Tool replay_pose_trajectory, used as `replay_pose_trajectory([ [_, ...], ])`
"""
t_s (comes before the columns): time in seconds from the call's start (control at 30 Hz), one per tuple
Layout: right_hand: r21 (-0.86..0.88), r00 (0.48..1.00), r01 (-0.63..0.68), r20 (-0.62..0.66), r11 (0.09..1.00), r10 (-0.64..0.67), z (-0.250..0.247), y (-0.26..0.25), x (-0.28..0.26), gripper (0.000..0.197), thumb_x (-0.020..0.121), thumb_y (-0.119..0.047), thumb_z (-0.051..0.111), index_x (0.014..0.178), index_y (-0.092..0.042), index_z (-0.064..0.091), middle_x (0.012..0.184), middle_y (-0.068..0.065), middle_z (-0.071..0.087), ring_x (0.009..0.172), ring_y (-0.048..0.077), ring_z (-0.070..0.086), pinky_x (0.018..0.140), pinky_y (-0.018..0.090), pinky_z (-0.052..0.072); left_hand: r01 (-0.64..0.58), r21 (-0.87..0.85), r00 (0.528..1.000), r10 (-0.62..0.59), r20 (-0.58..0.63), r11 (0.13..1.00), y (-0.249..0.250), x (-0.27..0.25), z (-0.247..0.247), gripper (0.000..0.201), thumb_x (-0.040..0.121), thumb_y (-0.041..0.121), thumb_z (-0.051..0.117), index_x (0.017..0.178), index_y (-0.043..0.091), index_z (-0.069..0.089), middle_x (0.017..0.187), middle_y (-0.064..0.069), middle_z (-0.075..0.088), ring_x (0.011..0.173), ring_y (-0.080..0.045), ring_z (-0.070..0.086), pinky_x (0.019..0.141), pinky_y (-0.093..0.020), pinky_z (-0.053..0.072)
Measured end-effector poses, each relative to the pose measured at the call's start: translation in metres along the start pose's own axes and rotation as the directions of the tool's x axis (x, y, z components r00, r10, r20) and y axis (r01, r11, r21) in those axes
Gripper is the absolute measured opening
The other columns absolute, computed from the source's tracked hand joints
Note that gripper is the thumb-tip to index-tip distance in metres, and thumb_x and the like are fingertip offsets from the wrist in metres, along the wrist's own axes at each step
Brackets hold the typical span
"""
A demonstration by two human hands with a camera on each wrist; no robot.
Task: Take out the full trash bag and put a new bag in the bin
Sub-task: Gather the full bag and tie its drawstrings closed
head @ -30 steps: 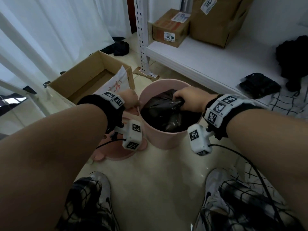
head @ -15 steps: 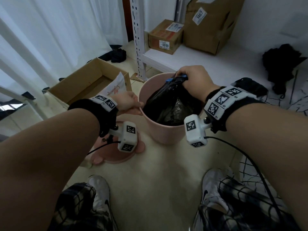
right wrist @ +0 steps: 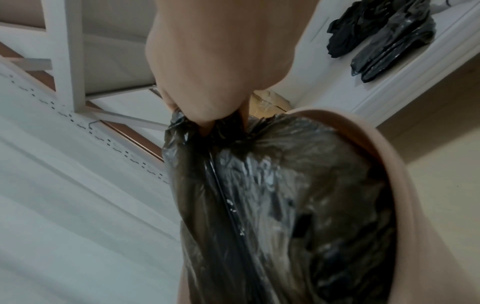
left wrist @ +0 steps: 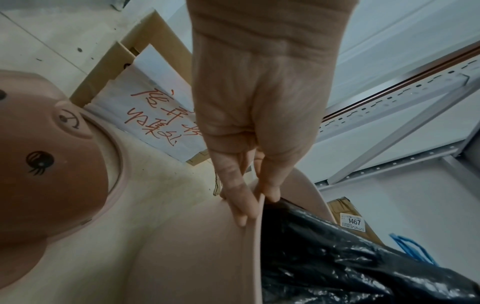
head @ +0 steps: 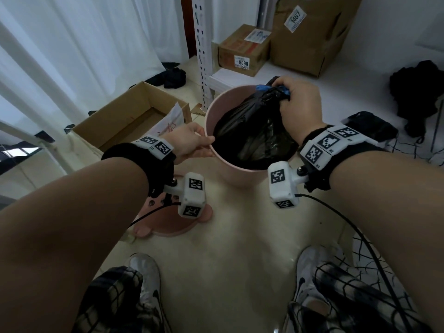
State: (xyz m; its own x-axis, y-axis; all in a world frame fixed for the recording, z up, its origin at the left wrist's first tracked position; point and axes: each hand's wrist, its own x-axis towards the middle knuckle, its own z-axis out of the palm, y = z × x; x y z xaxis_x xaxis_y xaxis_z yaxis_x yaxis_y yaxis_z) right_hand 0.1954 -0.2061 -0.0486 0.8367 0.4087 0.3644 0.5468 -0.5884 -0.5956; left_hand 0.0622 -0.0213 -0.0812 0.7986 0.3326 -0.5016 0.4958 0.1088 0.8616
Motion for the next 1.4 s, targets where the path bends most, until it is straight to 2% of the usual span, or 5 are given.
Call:
replay_pose_trajectory([
  [0.73,0.016,0.995,0.071,0.063,0.997,-0.072,-0.001,-0.02,0.002,0.044,0.078,0.004,0.045,0.115,-0.014,0.062,0.121,0.011,0.06,0.115,0.027,0.053,0.098,0.029,0.037,0.082,0.298,0.994,-0.056,-0.095,0.951,-0.011,-0.003,0.004,0.029,0.098,0.004,0.043,0.069,0.007,0.042,0.065,-0.012,0.049,0.031,-0.006,0.053,0.038,-0.016,0.049],
  [0.97,0.145,1.0,0.03,-0.001,0.989,-0.031,-0.005,-0.048,0.007,0.047,0.079,0.006,0.044,0.121,-0.014,0.046,0.11,0.009,0.061,0.099,0.028,0.058,0.083,0.045,0.049,0.136,0.51,0.988,-0.078,-0.134,0.85,-0.013,-0.01,-0.001,0.028,0.099,0.006,0.041,0.071,0.01,0.046,0.072,-0.012,0.067,0.071,-0.023,0.069,0.066,-0.026,0.055],
  [1.13,0.152,0.995,0.074,0.057,0.986,-0.083,-0.009,-0.065,0.022,0.033,0.08,0.003,0.048,0.106,-0.016,0.056,0.106,0.005,0.062,0.1,0.024,0.058,0.085,0.037,0.048,-0.221,0.556,0.938,0.33,-0.103,0.802,0.035,-0.025,-0.01,0.069,0.092,0.049,0.047,0.145,0.009,0.026,0.149,-0.01,0.036,0.134,-0.025,0.039,0.11,-0.034,0.032],
  [1.27,0.186,0.964,0.216,0.115,0.959,-0.239,-0.018,-0.109,0.032,0.041,0.072,0.012,0.045,0.101,-0.012,0.062,0.103,0.004,0.048,0.096,0.015,0.048,0.084,0.019,0.036,-0.495,0.399,0.857,0.511,0.073,0.772,0.085,-0.042,-0.015,0.117,0.072,0.04,0.077,0.149,0.028,-0.011,0.156,-0.005,0.022,0.136,-0.02,0.039,0.115,-0.039,0.031],
  [1.4,0.217,0.926,0.305,0.159,0.927,-0.342,-0.034,-0.152,0.043,0.042,0.069,0.015,0.047,0.097,-0.011,0.065,0.097,-0.002,0.052,0.093,0.012,0.051,0.084,0.023,0.042,-0.62,0.056,0.783,0.622,-0.021,0.783,0.11,-0.059,-0.02,0.077,0.078,0.008,0.074,0.143,0.014,0.032,0.125,-0.003,0.058,0.115,-0.011,0.057,0.103,-0.028,0.044],
])
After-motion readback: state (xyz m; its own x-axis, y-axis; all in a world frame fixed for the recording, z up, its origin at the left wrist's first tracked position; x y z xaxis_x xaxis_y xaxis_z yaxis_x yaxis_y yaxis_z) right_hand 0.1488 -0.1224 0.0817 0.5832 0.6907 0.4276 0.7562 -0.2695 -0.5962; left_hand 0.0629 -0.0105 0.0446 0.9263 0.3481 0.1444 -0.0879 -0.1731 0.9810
